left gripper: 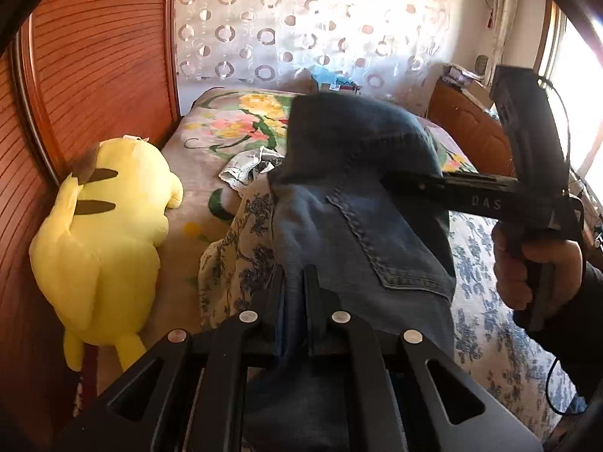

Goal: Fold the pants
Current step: 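Lower the jeans beside the yellow plush toy and open both tools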

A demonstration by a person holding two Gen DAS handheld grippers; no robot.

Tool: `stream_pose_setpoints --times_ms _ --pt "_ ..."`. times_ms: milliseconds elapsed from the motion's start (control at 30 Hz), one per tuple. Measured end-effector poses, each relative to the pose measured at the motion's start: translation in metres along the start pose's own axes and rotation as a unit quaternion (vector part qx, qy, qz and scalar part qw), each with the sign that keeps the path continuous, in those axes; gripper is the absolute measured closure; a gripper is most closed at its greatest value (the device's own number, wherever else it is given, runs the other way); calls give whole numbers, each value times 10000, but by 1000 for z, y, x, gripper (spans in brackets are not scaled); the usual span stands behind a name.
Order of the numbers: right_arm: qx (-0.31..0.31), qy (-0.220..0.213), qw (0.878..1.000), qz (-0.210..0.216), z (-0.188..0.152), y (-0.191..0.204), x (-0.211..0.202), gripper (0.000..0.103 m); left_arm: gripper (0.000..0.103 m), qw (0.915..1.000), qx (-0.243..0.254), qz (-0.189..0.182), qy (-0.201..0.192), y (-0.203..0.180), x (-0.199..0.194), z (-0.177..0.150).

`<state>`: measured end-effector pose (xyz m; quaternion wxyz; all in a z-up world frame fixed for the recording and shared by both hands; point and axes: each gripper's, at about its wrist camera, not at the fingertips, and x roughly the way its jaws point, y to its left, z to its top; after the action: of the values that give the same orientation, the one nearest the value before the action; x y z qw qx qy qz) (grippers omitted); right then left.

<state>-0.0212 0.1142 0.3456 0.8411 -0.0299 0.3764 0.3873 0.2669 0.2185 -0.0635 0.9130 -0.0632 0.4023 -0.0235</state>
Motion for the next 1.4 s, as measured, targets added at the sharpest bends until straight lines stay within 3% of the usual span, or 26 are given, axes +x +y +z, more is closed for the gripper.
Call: stream_pose_setpoints --times_ms 100,300,467,633,700,1133,1400 --pt "41 70 10000 -4 -2 -11 -1 55 94 10000 -5 43 -56 1 -3 3" --pt "-255 -167 9991 -283 7 -10 -21 54 93 9994 -4 262 -223 4 -15 12" --pt "-444 -448 9979 -132 1 8 -54 55 74 9983 40 479 -336 -1 -27 17" --pt "-702 -492 9962 160 -6 17 -51 55 32 9982 99 353 -483 -14 -38 15" --pt "-772 -460 9958 187 -7 16 -45 55 25 9979 131 357 -518 -18 -39 12" --pt "-765 48 9970 -131 22 -4 7 55 25 9992 19 374 131 -19 -4 -27" --pt "-553 -128 9982 -196 14 4 -20 55 25 9991 -72 397 158 -16 0 -34"
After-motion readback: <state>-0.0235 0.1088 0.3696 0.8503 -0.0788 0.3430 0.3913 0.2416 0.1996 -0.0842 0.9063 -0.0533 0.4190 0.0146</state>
